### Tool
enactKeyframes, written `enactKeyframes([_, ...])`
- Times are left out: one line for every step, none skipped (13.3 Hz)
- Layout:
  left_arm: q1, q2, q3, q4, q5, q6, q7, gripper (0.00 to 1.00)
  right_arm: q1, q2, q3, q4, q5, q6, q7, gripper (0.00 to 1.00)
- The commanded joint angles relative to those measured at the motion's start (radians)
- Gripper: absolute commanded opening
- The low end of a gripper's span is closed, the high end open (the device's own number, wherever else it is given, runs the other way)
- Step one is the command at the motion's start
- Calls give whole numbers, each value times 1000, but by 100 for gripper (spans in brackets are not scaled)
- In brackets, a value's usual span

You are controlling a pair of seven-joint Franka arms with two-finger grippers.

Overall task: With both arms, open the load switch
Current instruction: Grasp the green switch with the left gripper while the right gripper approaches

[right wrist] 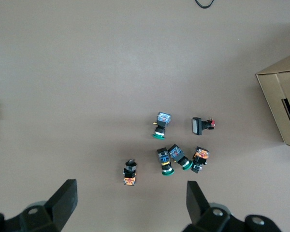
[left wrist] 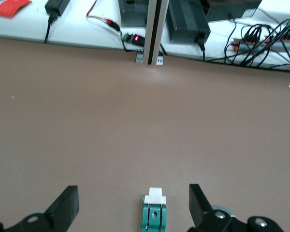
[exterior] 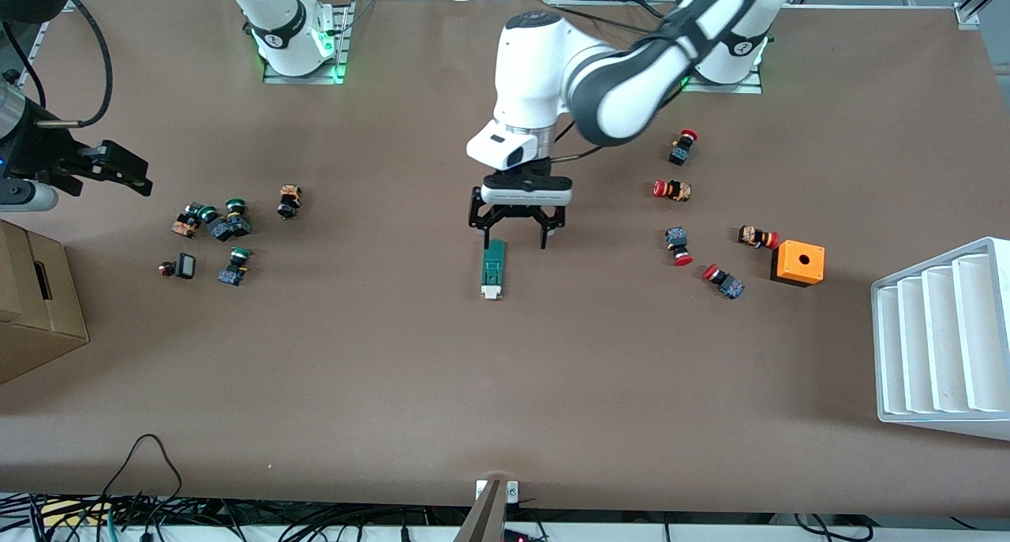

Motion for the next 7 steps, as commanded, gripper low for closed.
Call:
enactKeyframes([-4,76,-41,-35,310,2,-274,100,-8,8,-3,22,-13,-15,-14,100])
enactKeyframes([-17,100,-42,-44,391,-12,-345,100,-11,8,-5,22,-15,-12,-15,100])
enactKeyframes([-33,120,-42,-56,451,-42,-397,100,-9,6,-5,22,-16,-17,-15,100])
enactKeyframes([-45,143,-44,-62,519,-86,-432,100,-11,8,-6,22,-15,-17,-14,100])
enactKeyframes([-57,166,-45,-68,574,-117,-478,100,-17,8,-6,22,-12,-17,-11,100])
enactKeyframes([-71,195,-45,-72,628,-149,-529,100,-15,11,-6,19,-15,-17,-14,100])
enactKeyframes([-83,228,-45,-72,680,-192,-557,100,-8,40,-3,22,-30,-17,-14,100])
